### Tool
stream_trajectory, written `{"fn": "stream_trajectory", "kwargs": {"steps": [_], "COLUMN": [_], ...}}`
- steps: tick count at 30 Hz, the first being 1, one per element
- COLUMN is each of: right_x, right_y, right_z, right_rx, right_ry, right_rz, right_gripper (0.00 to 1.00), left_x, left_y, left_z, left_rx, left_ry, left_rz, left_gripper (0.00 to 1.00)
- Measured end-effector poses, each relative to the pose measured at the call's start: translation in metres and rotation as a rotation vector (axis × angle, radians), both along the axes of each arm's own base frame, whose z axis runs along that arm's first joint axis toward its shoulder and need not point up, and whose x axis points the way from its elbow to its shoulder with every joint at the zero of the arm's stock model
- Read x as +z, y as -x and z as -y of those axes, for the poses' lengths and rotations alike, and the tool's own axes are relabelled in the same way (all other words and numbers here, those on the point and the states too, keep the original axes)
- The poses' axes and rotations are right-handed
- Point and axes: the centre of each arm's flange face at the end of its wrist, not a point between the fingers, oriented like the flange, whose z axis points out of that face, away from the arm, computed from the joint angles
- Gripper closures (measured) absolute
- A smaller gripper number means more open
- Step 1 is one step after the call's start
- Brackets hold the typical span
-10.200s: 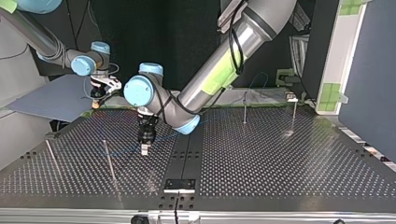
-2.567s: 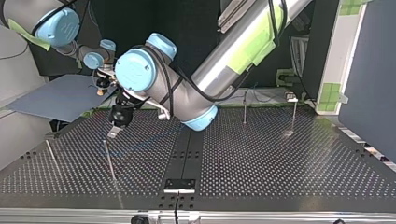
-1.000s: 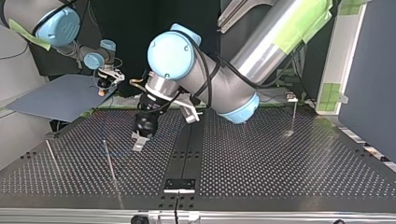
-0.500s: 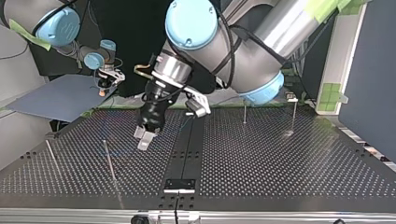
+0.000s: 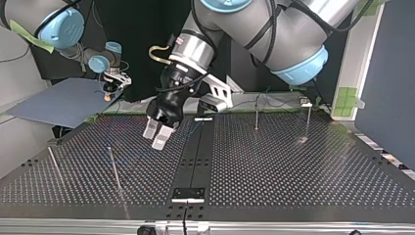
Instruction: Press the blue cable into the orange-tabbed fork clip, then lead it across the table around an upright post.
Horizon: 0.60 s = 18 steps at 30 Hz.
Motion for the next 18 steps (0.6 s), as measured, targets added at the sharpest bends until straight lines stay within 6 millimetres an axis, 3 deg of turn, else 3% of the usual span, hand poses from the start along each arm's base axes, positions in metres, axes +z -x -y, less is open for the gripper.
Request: {"fn": "stream_trajectory", "kwargs": {"steps": [18], "right_x": [0.0], "right_y": [-0.001], "right_z": [0.0], "right_rx": [-0.002], "right_ry": [0.001], "right_rz": [-0.006], "right_gripper": [1.0], "left_x": [-0.075], "left_y": [-0.006], "left_z": [-0.003], "left_rx": [0.045], "left_ry": [-0.003], "left_rz": [-0.028], "left_gripper": [0.0]}}
